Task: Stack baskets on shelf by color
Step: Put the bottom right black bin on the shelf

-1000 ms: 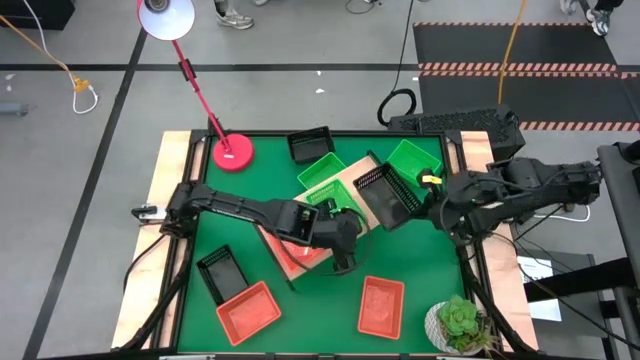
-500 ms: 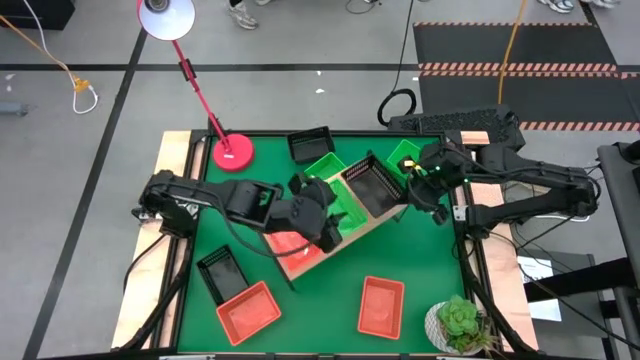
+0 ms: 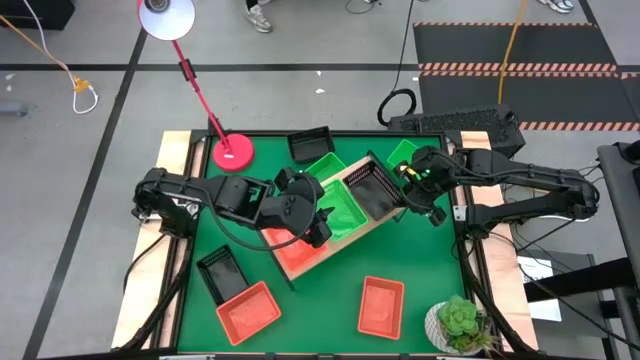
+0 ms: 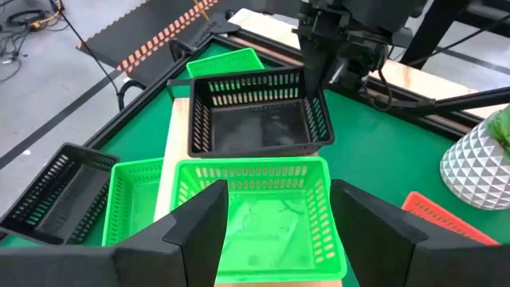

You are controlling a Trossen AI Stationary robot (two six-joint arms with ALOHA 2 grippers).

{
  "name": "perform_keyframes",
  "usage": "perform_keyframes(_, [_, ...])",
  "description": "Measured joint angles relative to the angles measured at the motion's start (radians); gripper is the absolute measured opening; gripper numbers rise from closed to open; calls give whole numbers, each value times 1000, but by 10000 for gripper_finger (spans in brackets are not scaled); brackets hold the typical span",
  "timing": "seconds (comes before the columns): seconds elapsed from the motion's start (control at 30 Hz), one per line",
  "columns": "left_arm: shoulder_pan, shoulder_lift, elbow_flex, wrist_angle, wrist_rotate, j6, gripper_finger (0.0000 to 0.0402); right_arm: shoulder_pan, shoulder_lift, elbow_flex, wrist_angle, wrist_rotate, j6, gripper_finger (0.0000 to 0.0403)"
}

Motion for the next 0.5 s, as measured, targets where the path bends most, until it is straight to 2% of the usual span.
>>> perform_keyframes(0.5, [7, 0, 0, 0, 0, 0, 223, -11, 0, -16, 28, 64, 10, 16])
